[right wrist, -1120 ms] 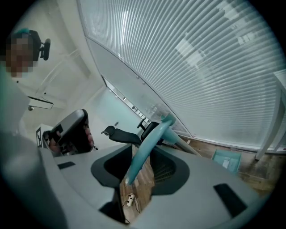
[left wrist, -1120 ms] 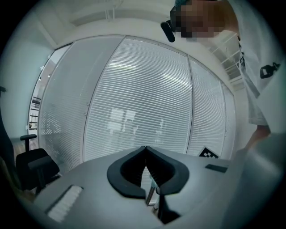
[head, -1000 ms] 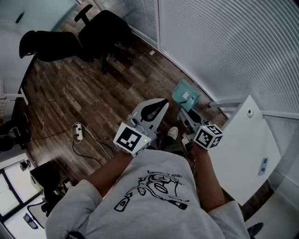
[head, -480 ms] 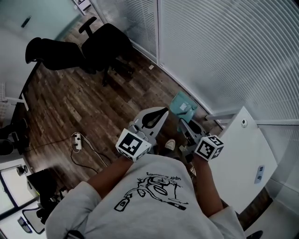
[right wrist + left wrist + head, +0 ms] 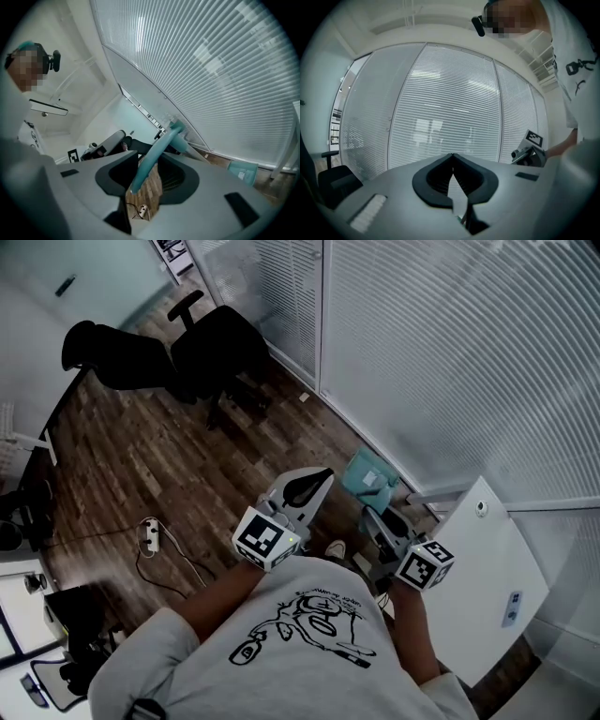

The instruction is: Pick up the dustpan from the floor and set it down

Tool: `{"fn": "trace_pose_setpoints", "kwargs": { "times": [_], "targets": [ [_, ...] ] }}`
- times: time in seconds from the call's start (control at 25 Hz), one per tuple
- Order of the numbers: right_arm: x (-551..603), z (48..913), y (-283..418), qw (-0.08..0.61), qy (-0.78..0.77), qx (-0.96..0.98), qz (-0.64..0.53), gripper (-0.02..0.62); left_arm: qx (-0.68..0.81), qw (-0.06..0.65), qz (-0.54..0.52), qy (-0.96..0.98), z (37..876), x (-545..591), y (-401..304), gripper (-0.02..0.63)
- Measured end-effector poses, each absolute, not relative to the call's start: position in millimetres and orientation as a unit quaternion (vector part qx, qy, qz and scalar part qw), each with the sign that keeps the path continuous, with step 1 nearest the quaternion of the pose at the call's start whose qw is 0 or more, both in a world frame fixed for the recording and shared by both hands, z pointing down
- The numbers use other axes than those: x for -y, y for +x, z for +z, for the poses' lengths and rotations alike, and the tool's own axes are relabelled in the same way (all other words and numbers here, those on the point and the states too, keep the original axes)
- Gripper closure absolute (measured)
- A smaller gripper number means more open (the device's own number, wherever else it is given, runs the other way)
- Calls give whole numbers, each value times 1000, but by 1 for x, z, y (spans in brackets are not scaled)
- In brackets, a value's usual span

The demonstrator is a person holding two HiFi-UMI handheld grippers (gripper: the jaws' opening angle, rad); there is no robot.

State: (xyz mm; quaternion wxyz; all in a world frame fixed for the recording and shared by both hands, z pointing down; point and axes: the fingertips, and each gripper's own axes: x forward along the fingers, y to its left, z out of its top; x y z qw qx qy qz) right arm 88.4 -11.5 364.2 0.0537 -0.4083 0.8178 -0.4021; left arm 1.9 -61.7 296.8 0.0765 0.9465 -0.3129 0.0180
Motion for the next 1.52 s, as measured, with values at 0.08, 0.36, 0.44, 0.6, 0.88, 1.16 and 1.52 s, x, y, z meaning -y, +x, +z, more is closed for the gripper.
{"fn": "trace_pose_setpoints", "kwargs": {
  "times": [0.08,0.36,0.44,0.6,0.88,1.16,1.52],
  "targets": [
    [8,359,90,52,-407,-820,-399,476,315,75,15,946,293,61,0,604],
    [8,344,89,45,-401,-828,-388,474,318,74,12,945,287,63,-4,604],
    [7,342,88,45,-400,-830,-386,474,318,75,12,945,288,61,-4,604],
    [6,339,87,45,-401,-829,-386,474,318,75,14,945,290,60,-4,604],
    [10,341,82,44,-400,-828,-391,474,318,75,16,945,292,63,-11,604],
    [15,351,81,50,-400,-824,-399,474,321,79,15,944,293,65,-15,604],
    [15,377,84,54,-394,-822,-407,474,320,86,21,943,302,58,-18,604]
  ]
}}
